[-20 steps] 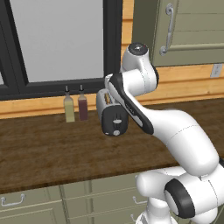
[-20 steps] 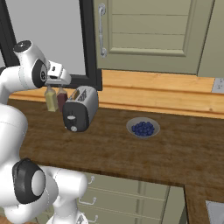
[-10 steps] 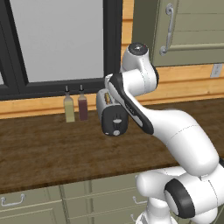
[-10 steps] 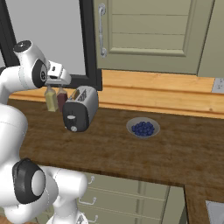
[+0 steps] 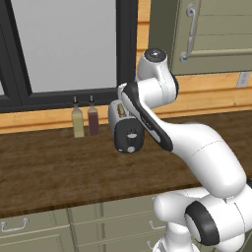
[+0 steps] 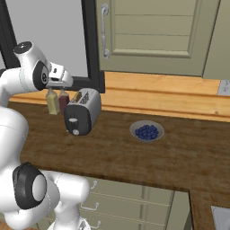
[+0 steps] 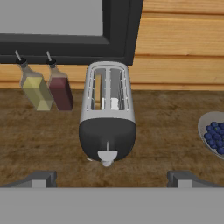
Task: Start the toaster. Once the lever pops up, take the bread to the plate on the dining counter.
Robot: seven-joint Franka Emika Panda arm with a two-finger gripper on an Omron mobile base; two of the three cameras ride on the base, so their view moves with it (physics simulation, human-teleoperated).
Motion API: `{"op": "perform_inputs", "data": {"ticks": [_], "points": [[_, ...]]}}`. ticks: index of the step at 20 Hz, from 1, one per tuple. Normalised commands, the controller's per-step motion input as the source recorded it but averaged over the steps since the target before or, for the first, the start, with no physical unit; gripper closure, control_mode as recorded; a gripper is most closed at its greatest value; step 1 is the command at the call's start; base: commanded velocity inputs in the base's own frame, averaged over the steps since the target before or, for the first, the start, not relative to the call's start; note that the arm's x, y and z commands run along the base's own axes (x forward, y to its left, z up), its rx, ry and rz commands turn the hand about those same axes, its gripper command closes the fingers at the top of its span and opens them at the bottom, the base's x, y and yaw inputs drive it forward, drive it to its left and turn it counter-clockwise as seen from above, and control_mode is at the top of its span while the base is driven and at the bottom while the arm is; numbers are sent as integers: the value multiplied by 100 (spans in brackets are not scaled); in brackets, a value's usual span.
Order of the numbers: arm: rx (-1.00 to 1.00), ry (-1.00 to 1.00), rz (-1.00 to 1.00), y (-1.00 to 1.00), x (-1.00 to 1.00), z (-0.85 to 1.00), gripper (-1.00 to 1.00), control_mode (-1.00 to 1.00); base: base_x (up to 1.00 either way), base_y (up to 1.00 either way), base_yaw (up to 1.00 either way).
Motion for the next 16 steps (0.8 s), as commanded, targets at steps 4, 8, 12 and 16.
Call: {"op": "perform_inputs", "data": {"ticks": [4, 8, 12, 16], "points": [[0, 0, 0, 0, 0, 0, -100, -100, 0, 0, 0], [0, 0, 0, 0, 0, 0, -100, -100, 0, 0, 0], [0, 0, 0, 0, 0, 0, -100, -100, 0, 0, 0], [0, 0, 0, 0, 0, 0, -100, -100, 0, 0, 0]]}}
